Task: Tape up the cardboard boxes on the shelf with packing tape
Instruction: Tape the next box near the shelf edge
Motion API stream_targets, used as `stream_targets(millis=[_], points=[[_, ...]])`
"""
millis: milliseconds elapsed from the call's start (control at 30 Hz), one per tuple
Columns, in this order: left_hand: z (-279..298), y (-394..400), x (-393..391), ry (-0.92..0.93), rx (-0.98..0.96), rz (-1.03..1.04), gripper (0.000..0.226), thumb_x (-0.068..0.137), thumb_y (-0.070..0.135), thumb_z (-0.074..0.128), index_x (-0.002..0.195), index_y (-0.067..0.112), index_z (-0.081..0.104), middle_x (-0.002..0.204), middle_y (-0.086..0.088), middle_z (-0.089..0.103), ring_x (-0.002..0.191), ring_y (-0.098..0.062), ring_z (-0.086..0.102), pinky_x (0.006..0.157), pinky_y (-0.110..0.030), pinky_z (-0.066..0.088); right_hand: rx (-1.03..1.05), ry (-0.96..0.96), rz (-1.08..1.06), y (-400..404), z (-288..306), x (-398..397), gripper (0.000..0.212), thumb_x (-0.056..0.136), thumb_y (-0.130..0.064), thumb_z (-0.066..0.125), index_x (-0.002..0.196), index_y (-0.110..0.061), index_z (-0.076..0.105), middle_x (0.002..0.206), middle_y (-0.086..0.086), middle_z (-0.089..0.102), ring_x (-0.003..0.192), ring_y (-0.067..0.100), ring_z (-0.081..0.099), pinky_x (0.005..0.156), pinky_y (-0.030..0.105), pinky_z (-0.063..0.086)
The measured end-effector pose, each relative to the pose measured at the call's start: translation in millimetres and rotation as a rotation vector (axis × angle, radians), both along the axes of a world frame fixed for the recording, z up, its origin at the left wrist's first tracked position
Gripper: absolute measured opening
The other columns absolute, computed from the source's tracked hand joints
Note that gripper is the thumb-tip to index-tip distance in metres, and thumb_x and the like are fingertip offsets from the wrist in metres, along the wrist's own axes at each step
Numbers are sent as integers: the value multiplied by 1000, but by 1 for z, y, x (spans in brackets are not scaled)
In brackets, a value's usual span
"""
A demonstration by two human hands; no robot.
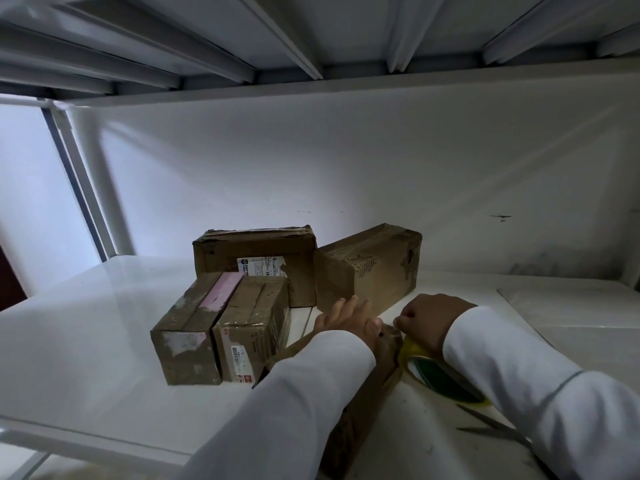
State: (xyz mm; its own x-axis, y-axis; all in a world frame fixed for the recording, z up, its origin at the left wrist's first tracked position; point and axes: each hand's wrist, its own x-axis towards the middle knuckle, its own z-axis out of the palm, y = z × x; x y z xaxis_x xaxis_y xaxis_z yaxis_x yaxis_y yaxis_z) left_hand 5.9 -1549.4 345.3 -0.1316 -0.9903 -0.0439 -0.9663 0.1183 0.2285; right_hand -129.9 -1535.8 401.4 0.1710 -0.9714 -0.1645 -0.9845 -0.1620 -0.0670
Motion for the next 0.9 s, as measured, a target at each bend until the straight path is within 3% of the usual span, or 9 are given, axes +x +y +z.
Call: stream_targets(millis=[233, 433, 567, 667, 733, 833, 900], points=[[-3, 0, 2, -10, -29, -12, 50, 103, 43, 19, 151, 28, 14, 160, 2, 9, 147, -21, 5, 116, -45, 8, 120, -85, -85, -3, -9, -10, 40, 96, -44, 41, 121, -19, 62, 121, 0, 62, 106, 19, 58, 96, 28, 44], [4, 1, 1, -29, 6, -23, 49, 103, 38, 27, 150, 25, 19, 159, 3, 15, 146, -22, 8, 116, -45, 12, 176, -100, -34, 3, -19, -12, 39, 100, -36, 34, 121, -19, 62, 123, 2, 61, 110, 20, 57, 98, 28, 42], [14, 6, -2, -177, 56, -63, 51, 101, 34, 40, 147, 22, 25, 157, -1, 19, 146, -26, 10, 117, -48, 12, 164, -119, -37, 2, -23, -10, 38, 99, -35, 34, 114, -17, 64, 117, 3, 63, 105, 20, 58, 96, 28, 44], [25, 8, -13, -362, -22, -103, 49, 100, 34, 40, 145, 20, 27, 145, -6, 42, 137, -27, 32, 115, -52, 7, 142, -131, -49, 0, -26, -9, 38, 96, -36, 37, 112, -17, 66, 113, 3, 65, 101, 20, 60, 93, 29, 46], [32, 9, -24, -474, -80, -219, 56, 96, 32, 50, 145, 19, 26, 134, -8, 52, 127, -29, 43, 113, -51, 16, 134, -131, -62, -1, -27, -8, 37, 94, -36, 40, 110, -16, 66, 112, 4, 65, 99, 20, 60, 88, 27, 45], [34, 7, -33, -471, -138, -378, 42, 94, 28, 56, 133, 20, 44, 118, -7, 60, 105, -26, 56, 91, -36, 41, 128, -108, -73, -1, -27, -5, 37, 96, -36, 39, 115, -13, 61, 116, 5, 63, 92, 19, 56, 84, 26, 42], [34, 6, -28, -481, -138, -346, 33, 95, 27, 54, 127, 18, 51, 117, -7, 60, 104, -25, 55, 90, -35, 41, 131, -133, -92, -2, -29, -5, 38, 94, -38, 41, 114, -14, 63, 112, 4, 65, 91, 18, 58, 87, 27, 46]])
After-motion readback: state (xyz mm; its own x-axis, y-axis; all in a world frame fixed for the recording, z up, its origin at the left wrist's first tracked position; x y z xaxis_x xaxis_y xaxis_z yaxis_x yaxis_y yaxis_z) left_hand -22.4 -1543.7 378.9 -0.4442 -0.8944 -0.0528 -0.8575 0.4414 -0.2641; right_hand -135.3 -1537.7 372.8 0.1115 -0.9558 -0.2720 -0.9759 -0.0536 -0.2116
